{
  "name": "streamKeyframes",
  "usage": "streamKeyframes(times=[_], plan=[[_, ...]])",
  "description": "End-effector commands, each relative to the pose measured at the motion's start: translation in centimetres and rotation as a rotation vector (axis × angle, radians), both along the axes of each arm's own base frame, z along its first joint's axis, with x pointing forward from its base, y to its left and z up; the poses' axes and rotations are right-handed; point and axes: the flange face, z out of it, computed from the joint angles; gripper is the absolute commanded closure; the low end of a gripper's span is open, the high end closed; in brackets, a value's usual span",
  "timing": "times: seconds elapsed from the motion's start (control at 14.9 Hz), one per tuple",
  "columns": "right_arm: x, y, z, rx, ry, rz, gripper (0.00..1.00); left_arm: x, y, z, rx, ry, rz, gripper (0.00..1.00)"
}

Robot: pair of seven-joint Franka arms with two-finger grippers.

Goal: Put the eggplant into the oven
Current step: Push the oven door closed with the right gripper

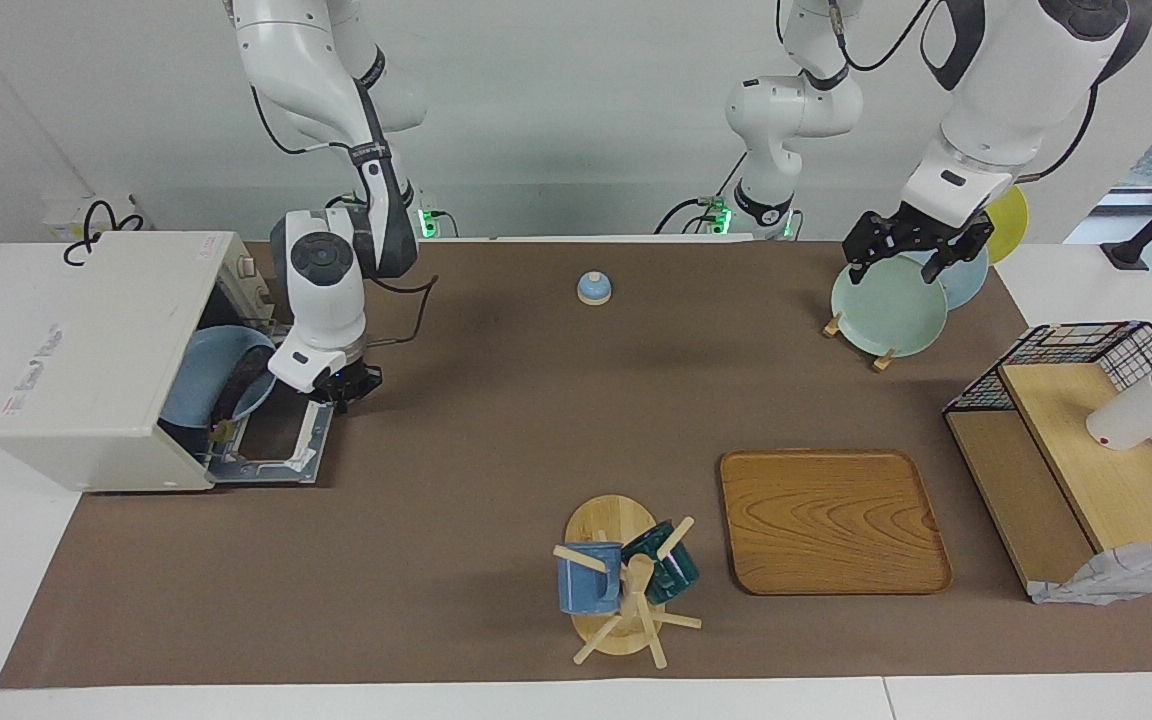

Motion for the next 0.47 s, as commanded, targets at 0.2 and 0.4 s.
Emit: streamKeyframes(times=[0.2,0.4], plan=[[3.8,-3.2,9.7,-0.083,0.03,0.074,1.0,-0.7,0.1,0.5,-0.003,-0.017,-0.003,0.0],[3.6,-6.5,13.0,-0.084,0.052,0.069,1.0,-0.7,0.1,0.5,-0.003,-0.017,-0.003,0.0]])
